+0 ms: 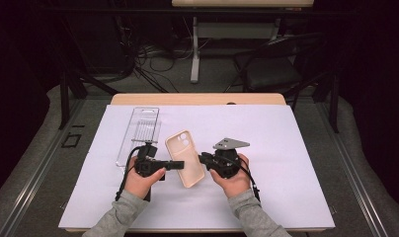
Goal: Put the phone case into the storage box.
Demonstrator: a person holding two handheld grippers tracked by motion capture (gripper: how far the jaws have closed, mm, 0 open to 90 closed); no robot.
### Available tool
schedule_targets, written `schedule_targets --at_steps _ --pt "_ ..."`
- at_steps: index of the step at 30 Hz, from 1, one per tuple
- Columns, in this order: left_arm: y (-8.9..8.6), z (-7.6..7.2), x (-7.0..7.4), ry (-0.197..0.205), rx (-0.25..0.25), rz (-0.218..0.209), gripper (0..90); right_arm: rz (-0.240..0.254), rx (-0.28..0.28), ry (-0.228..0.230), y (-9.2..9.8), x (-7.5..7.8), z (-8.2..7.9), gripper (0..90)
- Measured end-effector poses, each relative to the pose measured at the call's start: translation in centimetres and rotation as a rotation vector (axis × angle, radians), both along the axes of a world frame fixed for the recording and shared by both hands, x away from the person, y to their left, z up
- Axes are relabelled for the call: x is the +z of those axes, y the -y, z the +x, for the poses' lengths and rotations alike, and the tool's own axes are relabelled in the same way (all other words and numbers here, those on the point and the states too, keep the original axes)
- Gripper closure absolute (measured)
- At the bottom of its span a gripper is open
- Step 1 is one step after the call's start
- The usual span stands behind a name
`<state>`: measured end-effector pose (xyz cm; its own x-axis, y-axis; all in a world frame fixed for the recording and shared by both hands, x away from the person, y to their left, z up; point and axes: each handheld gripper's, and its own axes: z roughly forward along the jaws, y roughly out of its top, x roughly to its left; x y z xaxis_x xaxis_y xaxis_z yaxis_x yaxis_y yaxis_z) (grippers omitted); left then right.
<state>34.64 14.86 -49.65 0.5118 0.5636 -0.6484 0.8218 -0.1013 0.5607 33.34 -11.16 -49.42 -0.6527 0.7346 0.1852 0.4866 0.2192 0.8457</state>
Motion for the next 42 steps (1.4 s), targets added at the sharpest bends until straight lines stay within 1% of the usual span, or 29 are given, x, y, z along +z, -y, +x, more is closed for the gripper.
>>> schedule_targets --at_steps 4,6,10,14,18,19,20,22,28,30,31,33,36,38,40,42 --pt "-0.1 0.0 0.1 0.035 -0.020 0.003 80.0 0.014 0.016 -0.006 0.3 0.1 0.1 76.0" --pt "-0.1 0.0 0.2 0.052 -0.030 0.012 80.0 0.014 0.018 -0.003 0.4 0.2 0.1 74.4" --pt "-0.1 -0.1 0.3 0.106 -0.048 0.028 79.9 0.018 0.022 0.004 0.6 0.3 0.0 72.2" --pt "-0.4 0.0 0.5 0.139 -0.056 0.034 79.9 0.017 0.030 0.011 0.7 0.4 0.1 70.2" --pt "-0.6 0.0 0.6 0.175 -0.066 0.052 79.9 0.032 0.040 0.012 0.9 0.6 0.1 66.6" --pt "-0.6 0.0 0.7 0.182 -0.066 0.054 79.9 0.040 0.050 0.010 1.0 0.7 0.2 64.1" --pt "-0.7 0.0 0.7 0.190 -0.069 0.057 79.9 0.040 0.050 0.010 1.0 0.7 0.2 64.1" --pt "-0.8 0.0 0.8 0.198 -0.074 0.056 79.9 0.036 0.062 0.025 1.2 0.8 0.3 61.2" --pt "-1.2 0.0 1.2 0.239 -0.100 0.067 79.9 0.036 0.102 0.031 1.4 1.1 0.4 53.0" --pt "-1.3 0.0 1.3 0.250 -0.109 0.057 79.9 0.026 0.115 0.036 1.4 1.3 0.4 50.2" --pt "-1.4 0.0 1.4 0.251 -0.113 0.053 79.9 0.026 0.115 0.036 1.4 1.3 0.4 50.2" --pt "-1.5 0.0 1.5 0.262 -0.119 0.056 79.9 0.023 0.132 0.045 1.4 1.4 0.3 50.1" --pt "-1.8 0.1 1.6 0.264 -0.127 0.055 79.9 0.027 0.144 0.051 1.5 1.5 0.3 50.2" --pt "-2.0 0.1 1.7 0.270 -0.137 0.048 79.9 0.035 0.161 0.044 1.5 1.5 0.3 51.0" --pt "-2.1 0.1 1.8 0.280 -0.145 0.049 79.9 0.035 0.165 0.037 1.5 1.5 0.2 51.9" --pt "-2.2 0.1 2.0 0.290 -0.159 0.045 80.0 0.040 0.184 0.031 1.6 1.4 0.2 54.3"
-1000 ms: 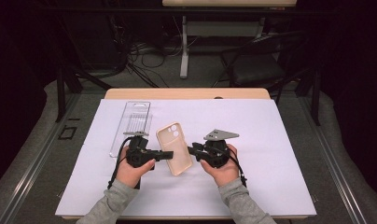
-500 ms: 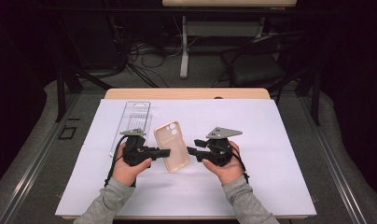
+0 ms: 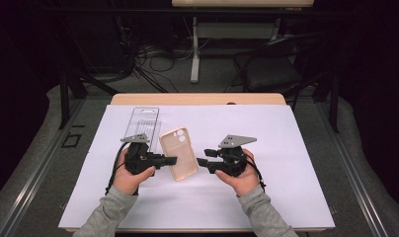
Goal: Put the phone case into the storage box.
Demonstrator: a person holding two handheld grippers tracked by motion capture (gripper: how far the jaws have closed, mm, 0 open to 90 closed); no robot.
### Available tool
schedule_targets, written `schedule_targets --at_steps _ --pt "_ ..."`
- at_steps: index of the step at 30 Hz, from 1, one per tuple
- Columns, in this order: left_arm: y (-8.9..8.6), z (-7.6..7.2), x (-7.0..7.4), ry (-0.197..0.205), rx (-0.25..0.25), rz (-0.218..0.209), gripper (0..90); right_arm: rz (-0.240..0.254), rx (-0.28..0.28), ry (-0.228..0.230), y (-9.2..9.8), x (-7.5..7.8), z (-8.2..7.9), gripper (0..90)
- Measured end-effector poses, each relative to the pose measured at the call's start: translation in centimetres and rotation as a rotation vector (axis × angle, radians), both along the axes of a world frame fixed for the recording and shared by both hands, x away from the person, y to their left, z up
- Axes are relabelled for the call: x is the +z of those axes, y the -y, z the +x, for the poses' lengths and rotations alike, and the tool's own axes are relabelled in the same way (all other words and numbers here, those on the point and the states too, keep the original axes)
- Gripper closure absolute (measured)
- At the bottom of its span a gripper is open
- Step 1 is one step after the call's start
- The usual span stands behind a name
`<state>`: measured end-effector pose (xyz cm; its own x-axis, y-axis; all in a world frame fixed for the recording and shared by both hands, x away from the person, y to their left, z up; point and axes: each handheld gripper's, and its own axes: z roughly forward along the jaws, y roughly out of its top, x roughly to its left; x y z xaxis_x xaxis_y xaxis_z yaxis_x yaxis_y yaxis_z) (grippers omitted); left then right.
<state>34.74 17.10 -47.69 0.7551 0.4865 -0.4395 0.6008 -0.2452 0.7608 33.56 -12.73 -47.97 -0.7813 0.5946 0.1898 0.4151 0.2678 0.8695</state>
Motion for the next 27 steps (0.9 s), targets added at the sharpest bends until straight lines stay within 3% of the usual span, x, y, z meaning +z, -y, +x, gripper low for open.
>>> schedule_targets --at_steps 27 --pt "0.22 -0.34 0.33 0.007 -0.087 -0.025 80.0 0.007 0.098 -0.017 -0.44 -0.37 -0.11 63.9"
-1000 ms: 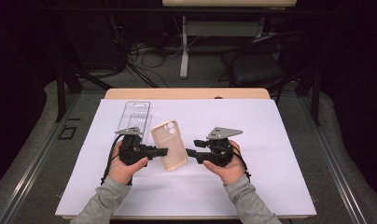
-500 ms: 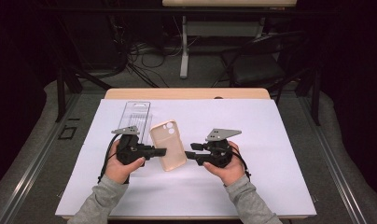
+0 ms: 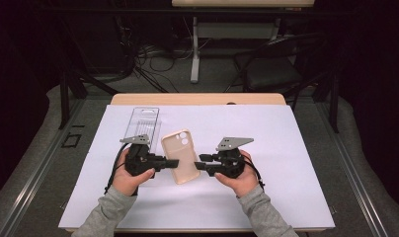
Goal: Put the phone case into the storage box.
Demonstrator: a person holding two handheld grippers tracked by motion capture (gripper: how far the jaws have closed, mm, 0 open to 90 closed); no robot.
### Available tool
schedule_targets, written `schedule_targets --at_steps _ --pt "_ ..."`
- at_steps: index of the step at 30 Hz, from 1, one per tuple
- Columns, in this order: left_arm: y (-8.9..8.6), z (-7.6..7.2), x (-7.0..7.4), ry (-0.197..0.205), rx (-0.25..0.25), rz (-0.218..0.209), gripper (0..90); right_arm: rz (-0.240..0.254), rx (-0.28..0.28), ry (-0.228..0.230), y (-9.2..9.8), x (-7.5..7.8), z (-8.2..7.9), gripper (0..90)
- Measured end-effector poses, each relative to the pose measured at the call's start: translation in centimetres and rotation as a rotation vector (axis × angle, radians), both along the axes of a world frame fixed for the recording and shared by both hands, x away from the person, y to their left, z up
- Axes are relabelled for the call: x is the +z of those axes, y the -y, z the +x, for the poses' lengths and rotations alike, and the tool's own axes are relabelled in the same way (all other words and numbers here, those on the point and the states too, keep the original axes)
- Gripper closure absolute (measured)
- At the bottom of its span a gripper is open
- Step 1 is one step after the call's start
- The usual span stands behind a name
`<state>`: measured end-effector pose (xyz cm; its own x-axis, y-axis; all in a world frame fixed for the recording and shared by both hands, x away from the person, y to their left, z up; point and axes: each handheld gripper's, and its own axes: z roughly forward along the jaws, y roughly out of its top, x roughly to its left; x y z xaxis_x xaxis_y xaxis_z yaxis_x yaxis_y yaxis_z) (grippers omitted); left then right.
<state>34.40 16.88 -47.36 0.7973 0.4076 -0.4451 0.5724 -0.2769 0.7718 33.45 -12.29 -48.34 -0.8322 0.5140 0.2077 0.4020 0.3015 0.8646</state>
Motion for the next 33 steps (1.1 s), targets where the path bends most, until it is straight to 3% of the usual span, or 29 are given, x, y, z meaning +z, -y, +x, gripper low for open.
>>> schedule_targets --at_steps 11,33 --pt "0.66 -0.23 -0.15 0.004 -0.044 0.008 80.0 -0.010 0.029 -0.003 -0.41 -0.22 -0.09 67.8" --pt "0.66 -0.27 -0.09 0.009 -0.056 0.005 80.0 0.011 0.042 -0.017 -0.10 -0.19 0.02 79.7"
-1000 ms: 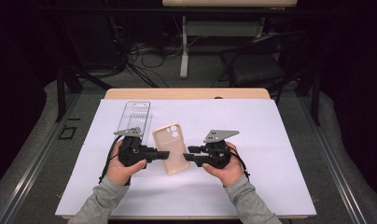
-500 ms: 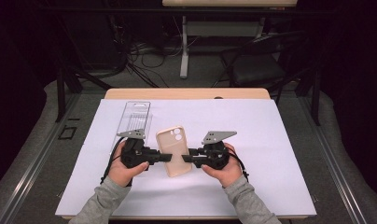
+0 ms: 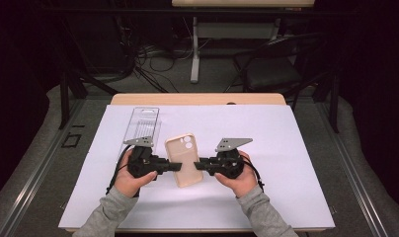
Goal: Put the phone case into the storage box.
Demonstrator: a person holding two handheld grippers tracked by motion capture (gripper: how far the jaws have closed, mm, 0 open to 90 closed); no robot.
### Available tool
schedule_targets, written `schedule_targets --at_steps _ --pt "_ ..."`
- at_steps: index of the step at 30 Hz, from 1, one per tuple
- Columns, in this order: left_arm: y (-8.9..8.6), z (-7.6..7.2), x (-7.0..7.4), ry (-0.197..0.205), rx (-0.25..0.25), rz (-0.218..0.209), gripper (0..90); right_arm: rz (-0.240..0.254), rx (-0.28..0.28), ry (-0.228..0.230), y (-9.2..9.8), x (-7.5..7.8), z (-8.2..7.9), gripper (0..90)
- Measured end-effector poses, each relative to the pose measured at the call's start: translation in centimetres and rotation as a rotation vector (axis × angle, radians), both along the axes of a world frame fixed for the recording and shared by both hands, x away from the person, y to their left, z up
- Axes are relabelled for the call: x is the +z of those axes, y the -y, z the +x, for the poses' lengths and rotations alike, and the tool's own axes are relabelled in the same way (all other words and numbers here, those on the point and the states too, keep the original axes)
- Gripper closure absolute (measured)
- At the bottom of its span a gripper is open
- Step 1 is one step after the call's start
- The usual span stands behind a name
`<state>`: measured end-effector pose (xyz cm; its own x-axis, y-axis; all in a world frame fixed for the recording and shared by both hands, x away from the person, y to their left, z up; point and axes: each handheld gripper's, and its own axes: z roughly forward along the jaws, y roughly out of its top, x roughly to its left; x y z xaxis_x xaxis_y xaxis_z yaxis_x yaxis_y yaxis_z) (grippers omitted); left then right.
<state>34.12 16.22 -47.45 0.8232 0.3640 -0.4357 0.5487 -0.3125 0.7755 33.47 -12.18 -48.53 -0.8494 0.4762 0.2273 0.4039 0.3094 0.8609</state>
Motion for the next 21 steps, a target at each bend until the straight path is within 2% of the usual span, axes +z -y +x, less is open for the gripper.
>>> schedule_targets --at_steps 15,21 --pt "0.07 -0.05 0.01 0.007 -0.012 0.001 79.9 0.018 0.024 -0.011 0.30 -0.23 0.34 81.3" --pt "0.18 -0.08 -0.03 0.006 -0.016 0.007 79.9 0.031 0.038 -0.033 0.51 -0.47 0.56 81.6"
